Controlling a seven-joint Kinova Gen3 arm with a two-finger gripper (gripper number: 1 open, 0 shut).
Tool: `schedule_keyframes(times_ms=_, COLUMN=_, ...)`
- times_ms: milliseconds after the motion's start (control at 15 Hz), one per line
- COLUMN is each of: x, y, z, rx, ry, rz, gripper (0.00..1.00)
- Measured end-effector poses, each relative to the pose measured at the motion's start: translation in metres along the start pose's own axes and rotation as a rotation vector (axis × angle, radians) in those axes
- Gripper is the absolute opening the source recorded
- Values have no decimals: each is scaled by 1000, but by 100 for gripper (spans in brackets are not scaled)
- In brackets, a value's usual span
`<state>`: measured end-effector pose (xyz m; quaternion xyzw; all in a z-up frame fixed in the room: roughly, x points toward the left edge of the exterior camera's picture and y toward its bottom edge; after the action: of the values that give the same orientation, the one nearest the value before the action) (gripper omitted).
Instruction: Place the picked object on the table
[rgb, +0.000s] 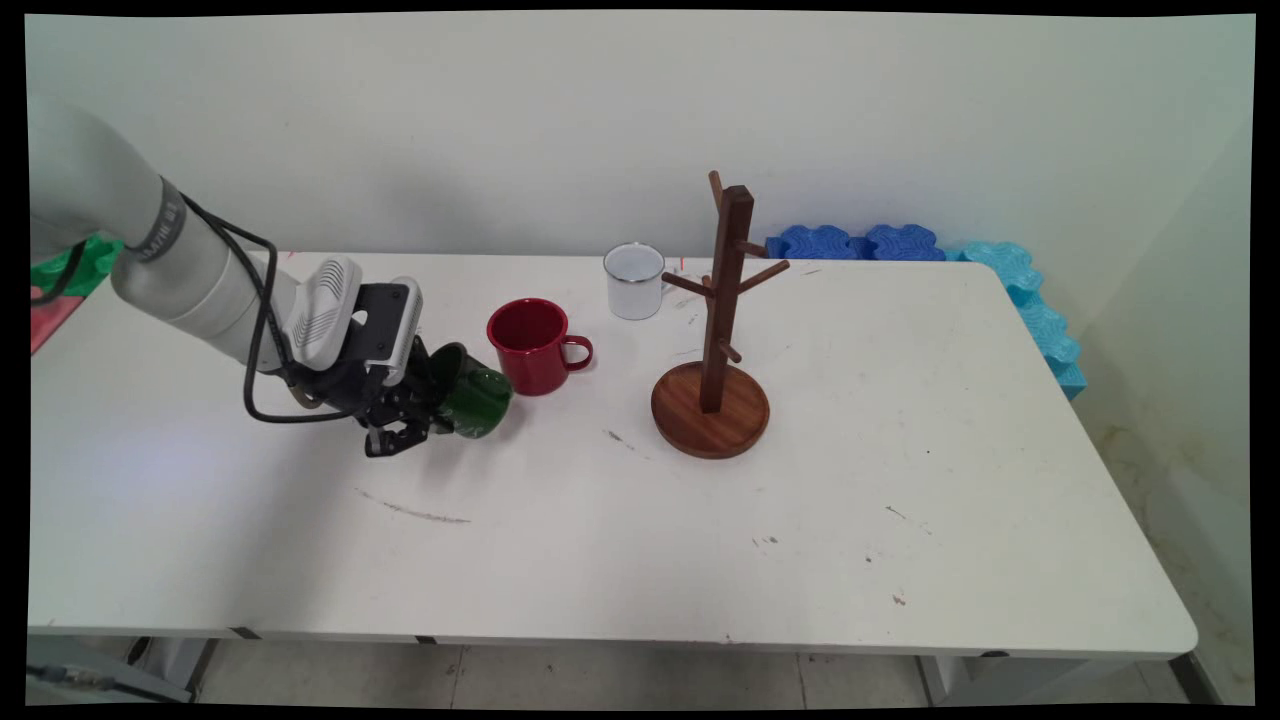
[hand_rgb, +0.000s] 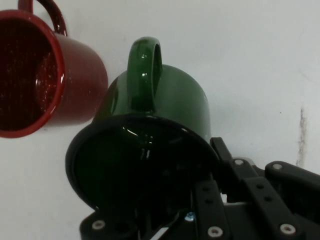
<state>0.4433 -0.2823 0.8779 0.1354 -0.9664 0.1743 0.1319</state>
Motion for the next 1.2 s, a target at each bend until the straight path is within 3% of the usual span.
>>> schedule_keyframes(times_ms=1200, x=9, y=5, z=21, rx=24, ry=-142, rz=-28, gripper=0)
